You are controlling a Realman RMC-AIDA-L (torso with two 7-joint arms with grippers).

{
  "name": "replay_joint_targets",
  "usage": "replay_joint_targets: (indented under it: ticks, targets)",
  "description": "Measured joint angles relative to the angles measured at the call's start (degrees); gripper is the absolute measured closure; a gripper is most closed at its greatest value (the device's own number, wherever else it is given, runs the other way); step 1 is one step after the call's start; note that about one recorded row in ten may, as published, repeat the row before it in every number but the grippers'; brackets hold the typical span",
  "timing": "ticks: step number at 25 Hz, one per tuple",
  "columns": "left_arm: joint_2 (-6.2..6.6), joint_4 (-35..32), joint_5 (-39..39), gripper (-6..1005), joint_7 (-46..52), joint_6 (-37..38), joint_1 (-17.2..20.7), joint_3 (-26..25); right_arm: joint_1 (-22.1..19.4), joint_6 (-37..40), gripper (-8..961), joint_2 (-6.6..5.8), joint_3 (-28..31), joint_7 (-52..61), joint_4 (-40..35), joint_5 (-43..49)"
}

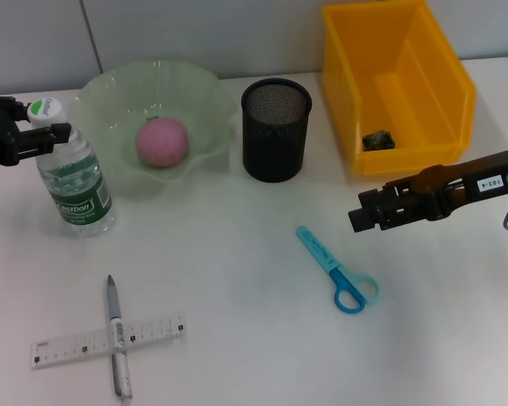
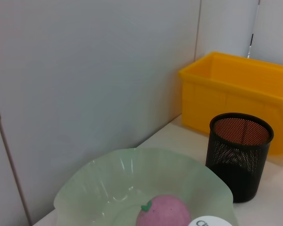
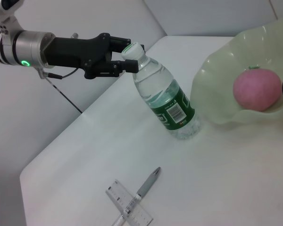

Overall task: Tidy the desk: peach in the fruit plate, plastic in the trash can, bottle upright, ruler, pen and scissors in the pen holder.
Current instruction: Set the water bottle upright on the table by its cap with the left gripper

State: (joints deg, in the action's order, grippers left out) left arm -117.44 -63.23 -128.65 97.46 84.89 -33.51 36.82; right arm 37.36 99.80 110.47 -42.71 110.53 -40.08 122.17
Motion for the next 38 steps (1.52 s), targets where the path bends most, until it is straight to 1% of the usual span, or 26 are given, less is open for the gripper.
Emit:
replay_joint_targets:
  ticks: [10,21,32,34,38]
  targets:
    - [0.02,-0.2,0.1,554,0.0,0.3,-0.2,0.2,0.2,-0.1,221,0.02,0.0,0.0,0.0,0.0]
    - [0.08,-1.3,0.0,550,0.0,0.2,0.2,2.6,0.2,0.0,221,0.18,0.0,0.0,0.0,0.0]
    - [0.0,-1.6,0.1,546,0.2,0.4,0.3,2.8,0.3,0.2,221,0.27,0.0,0.0,0.0,0.0]
    - [-0.05,-1.6,0.1,364,0.2,0.4,0.4,2.8,0.3,0.2,221,0.27,0.0,0.0,0.0,0.0]
    - [-0.07,-1.6,0.2,309,0.2,0.4,0.4,2.8,0.3,0.2,221,0.27,0.0,0.1,0.0,0.0]
